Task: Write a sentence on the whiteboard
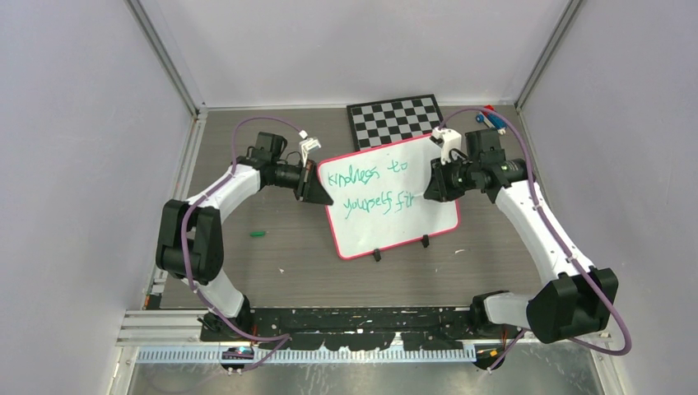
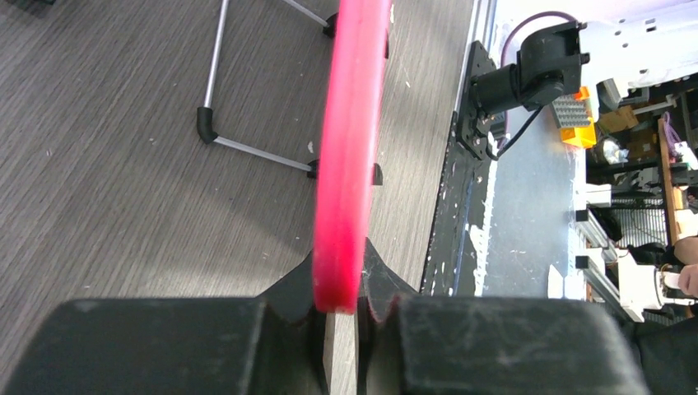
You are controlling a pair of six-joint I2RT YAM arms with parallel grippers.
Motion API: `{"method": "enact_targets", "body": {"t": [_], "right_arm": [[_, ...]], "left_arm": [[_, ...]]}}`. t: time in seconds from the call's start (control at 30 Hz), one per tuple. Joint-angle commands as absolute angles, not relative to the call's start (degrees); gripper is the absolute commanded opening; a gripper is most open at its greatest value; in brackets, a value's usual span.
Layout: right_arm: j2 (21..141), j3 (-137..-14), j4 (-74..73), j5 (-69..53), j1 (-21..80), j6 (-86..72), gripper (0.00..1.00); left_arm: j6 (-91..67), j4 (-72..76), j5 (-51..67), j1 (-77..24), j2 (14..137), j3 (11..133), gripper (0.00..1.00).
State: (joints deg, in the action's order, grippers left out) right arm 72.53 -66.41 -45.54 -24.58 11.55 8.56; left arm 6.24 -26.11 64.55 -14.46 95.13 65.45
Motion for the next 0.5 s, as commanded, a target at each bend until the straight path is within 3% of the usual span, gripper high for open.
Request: {"method": "enact_targets", "body": {"t": [0.0, 0.1, 0.2, 0.33, 0.47], "right_arm": [[70.0, -68.6, -45.1, -27.2, 9.9, 9.4, 0.00], [69.6, -68.5, -45.7, -28.1, 9.4, 9.9, 0.00], [69.2, -68.5, -46.5, -28.6, 8.9, 10.5, 0.00], [68.8, -68.2, -46.7, -28.6, 8.0, 11.4, 0.00], [69.0, -67.2, -46.1, -27.8, 7.7, 12.2, 0.00]], "left_arm": [[7.9, -28.8, 61.9, -14.9, 94.7, 65.5, 0.18], [7.1, -27.7, 62.6, -14.9, 94.4, 64.8, 0.30], [5.1, -25.3, 63.3, -14.9, 94.3, 63.7, 0.34], [4.1, -23.9, 63.7, -14.9, 94.4, 63.4, 0.34], [3.9, -23.7, 63.8, -14.9, 95.0, 63.7, 0.26]]}}
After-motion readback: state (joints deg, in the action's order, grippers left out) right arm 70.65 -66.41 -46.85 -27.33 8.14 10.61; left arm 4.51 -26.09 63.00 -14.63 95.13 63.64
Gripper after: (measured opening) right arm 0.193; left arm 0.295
